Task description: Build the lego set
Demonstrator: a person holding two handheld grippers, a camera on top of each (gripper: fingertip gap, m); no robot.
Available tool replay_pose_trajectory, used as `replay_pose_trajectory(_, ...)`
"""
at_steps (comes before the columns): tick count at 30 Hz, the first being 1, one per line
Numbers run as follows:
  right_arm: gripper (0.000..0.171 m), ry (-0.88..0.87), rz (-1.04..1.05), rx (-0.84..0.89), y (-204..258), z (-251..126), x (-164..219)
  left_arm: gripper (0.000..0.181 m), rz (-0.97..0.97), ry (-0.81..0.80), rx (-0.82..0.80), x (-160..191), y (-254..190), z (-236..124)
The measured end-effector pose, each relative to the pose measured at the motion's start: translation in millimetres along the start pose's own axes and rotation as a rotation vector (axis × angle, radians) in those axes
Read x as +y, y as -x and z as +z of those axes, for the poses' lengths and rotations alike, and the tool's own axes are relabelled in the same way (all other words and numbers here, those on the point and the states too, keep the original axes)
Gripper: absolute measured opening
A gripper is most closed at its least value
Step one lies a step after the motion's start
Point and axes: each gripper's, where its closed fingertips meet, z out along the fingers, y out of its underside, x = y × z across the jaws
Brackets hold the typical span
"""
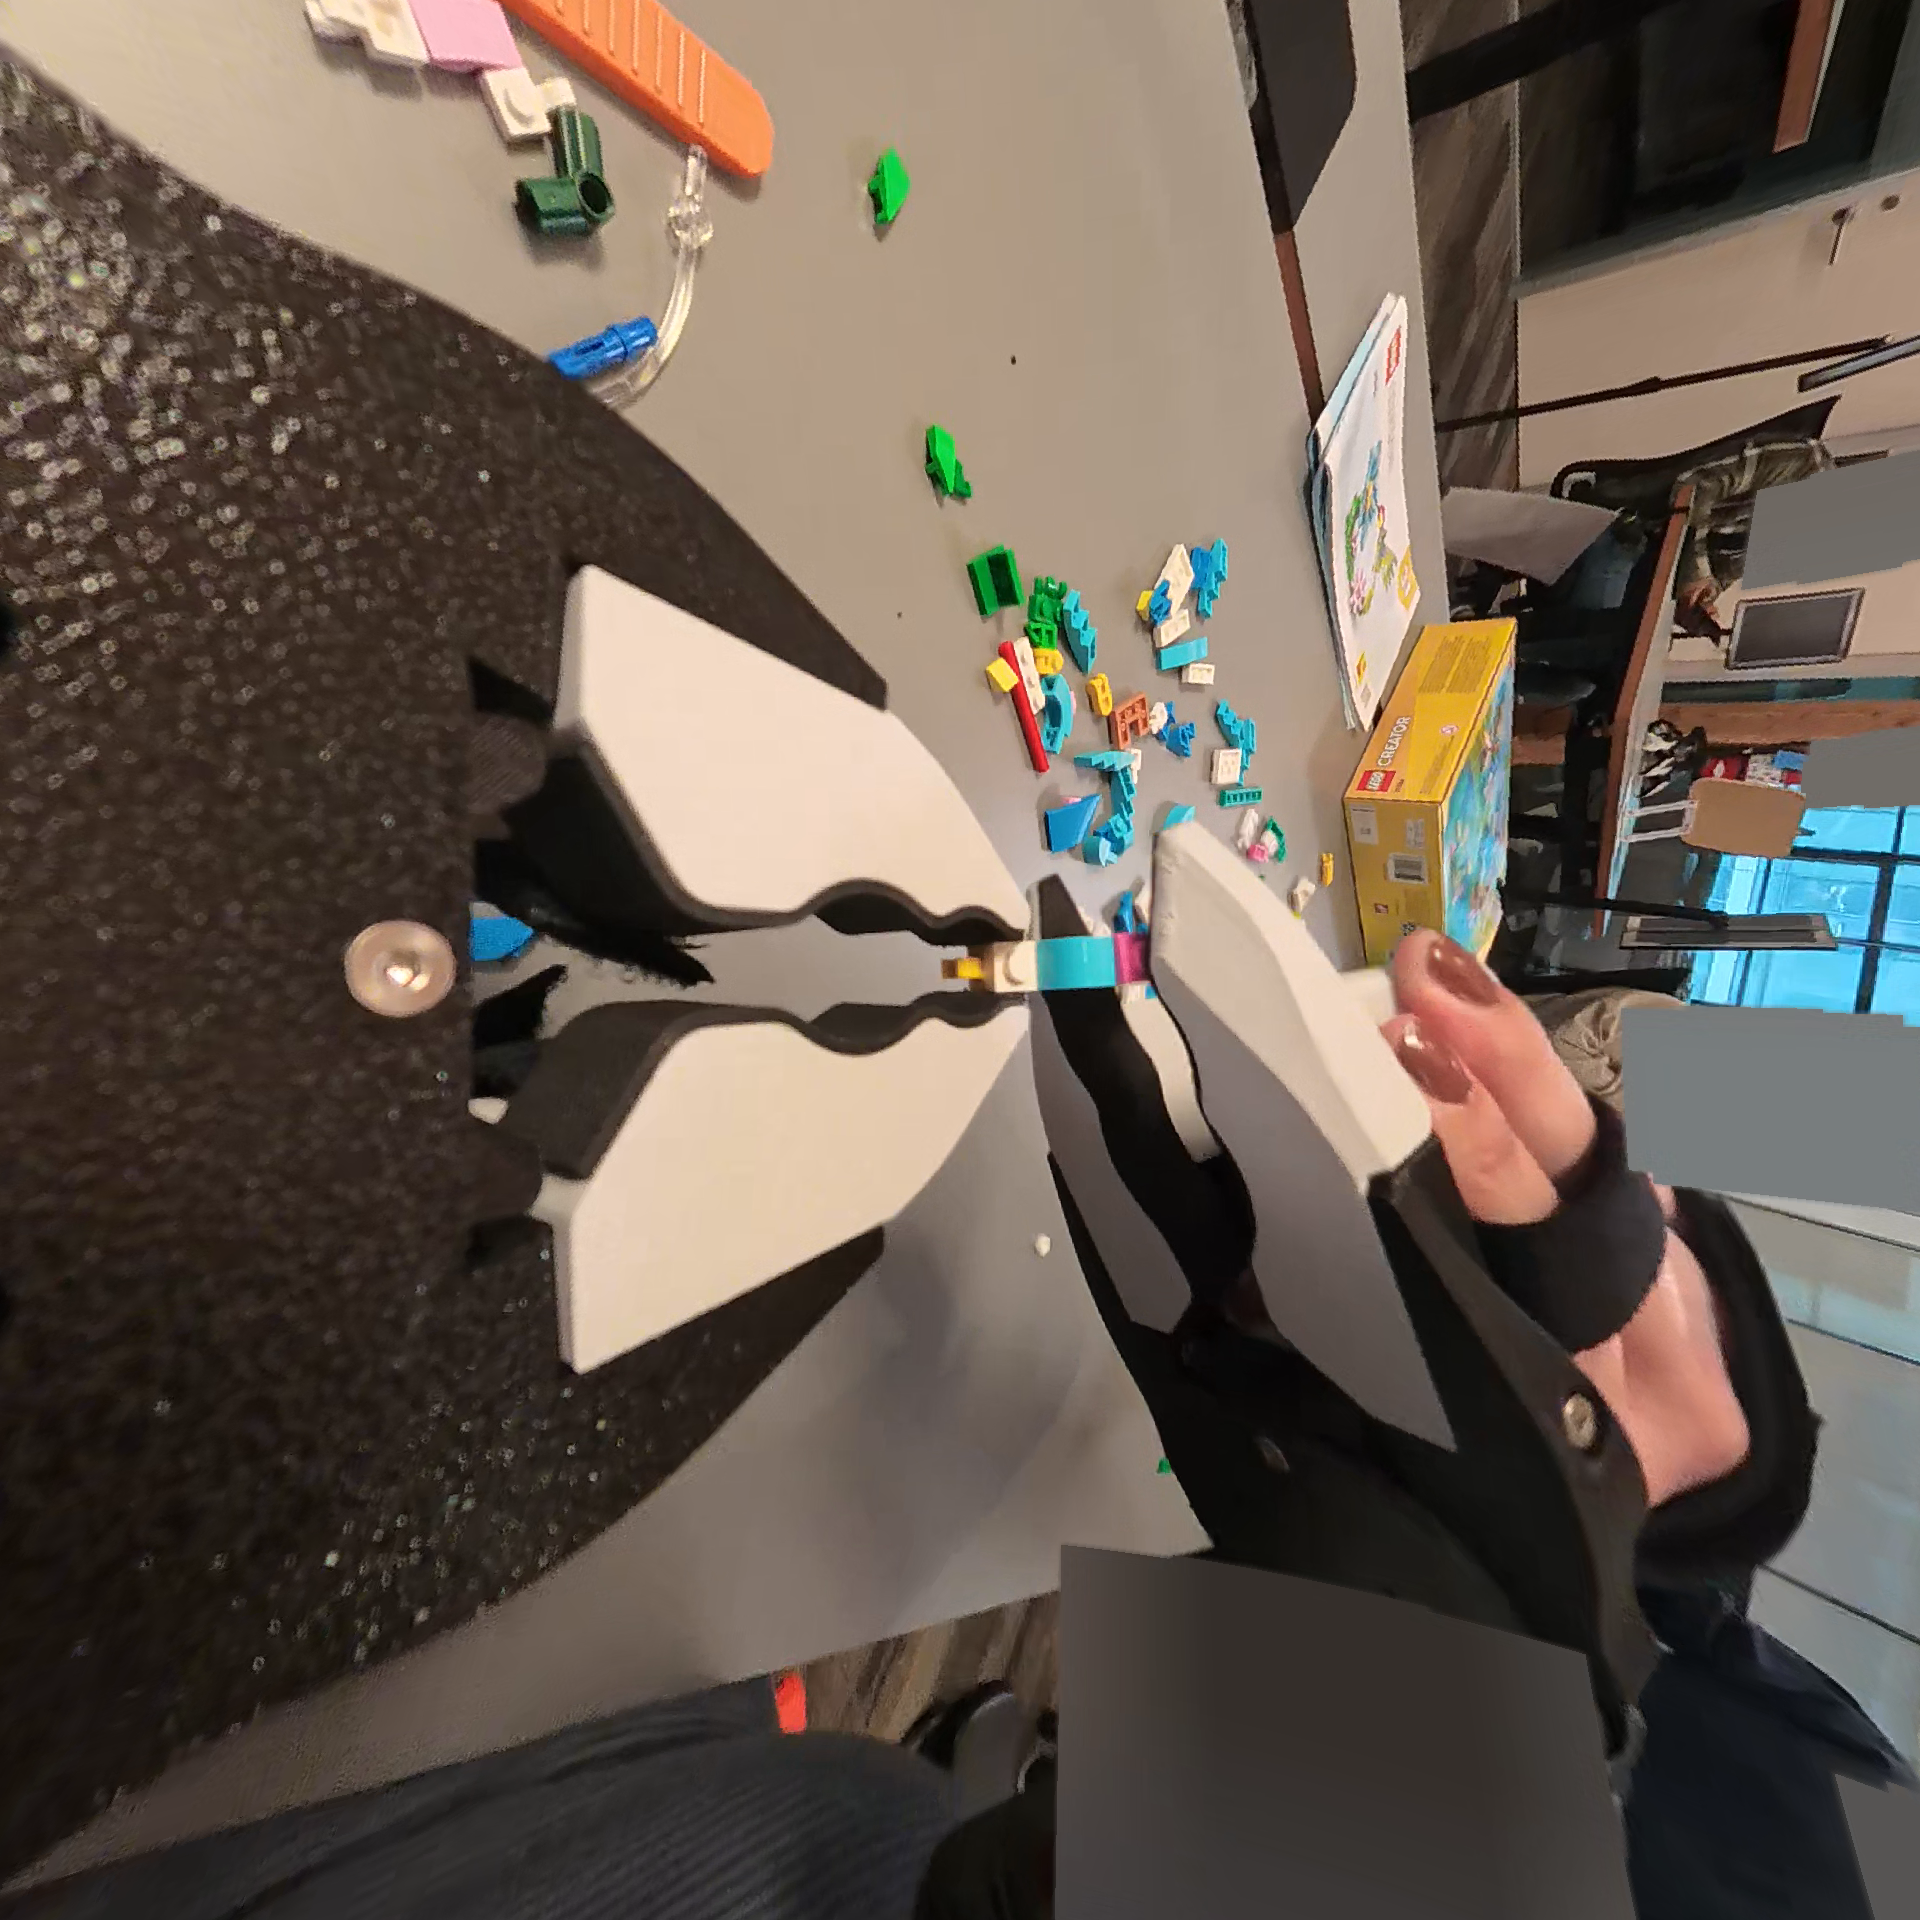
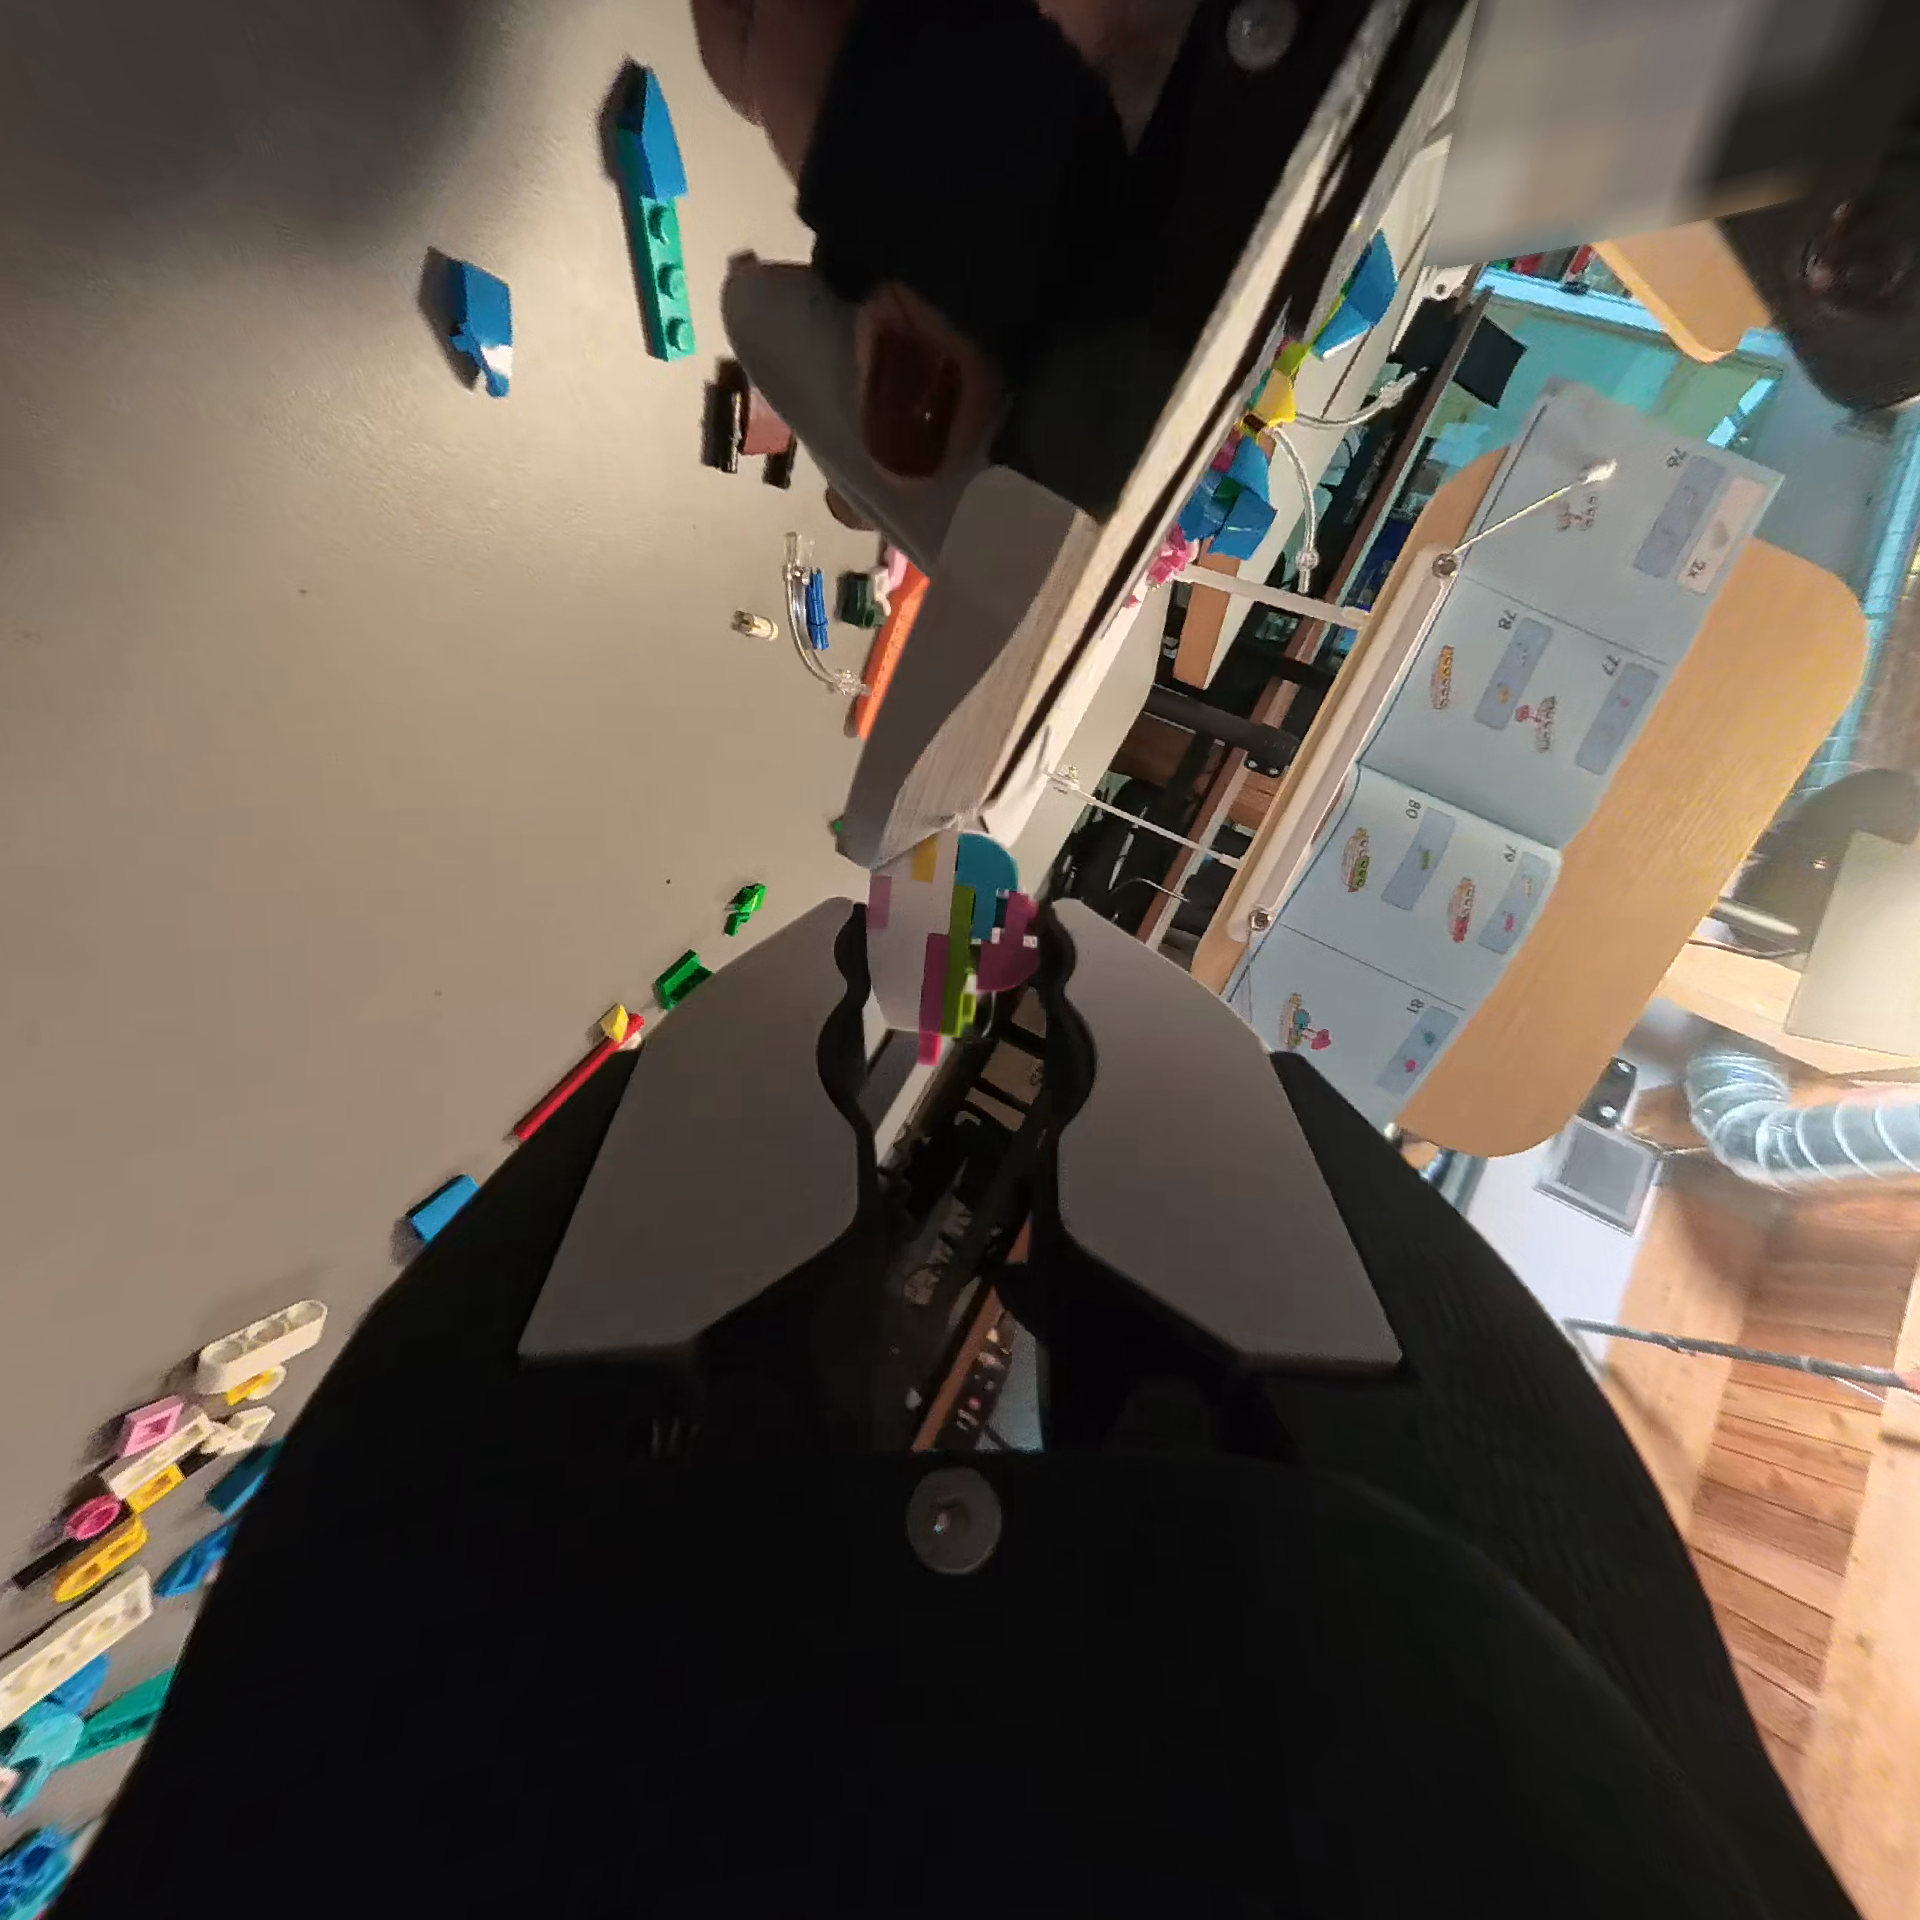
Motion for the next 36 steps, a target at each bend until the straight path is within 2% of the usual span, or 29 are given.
replay_pose_trajectory(11,0.027,0.082,-0.182,0.084,-2,1,0,0.008,0.013,0.032,-0.014,5,1,1)
replay_pose_trajectory(13,0.027,0.064,-0.094,0.04,3,3,0,0.008,-0.006,0.038,-0.001,6,1,1)
replay_pose_trajectory(16,0.028,-0.01,0.211,-0.144,18,3,0,0.009,-0.11,0.043,0.087,10,-5,5)
replay_pose_trajectory(19,0.028,-0.102,0.435,-0.285,28,0,-2,0.012,-0.094,0.045,0.103,12,-8,7)
replay_pose_trajectory(26,0.028,-0.097,0.358,-0.261,33,-2,-3,0.017,-0.117,0.071,0.136,16,-14,12)
replay_pose_trajectory(32,0.027,-0.072,0.236,-0.212,30,-3,-5,0.009,-0.163,0.097,0.137,19,-13,11)
replay_pose_trajectory(36,0.028,-0.084,0.266,-0.209,27,-3,-7,0.008,-0.243,0.077,0.172,16,-13,10)
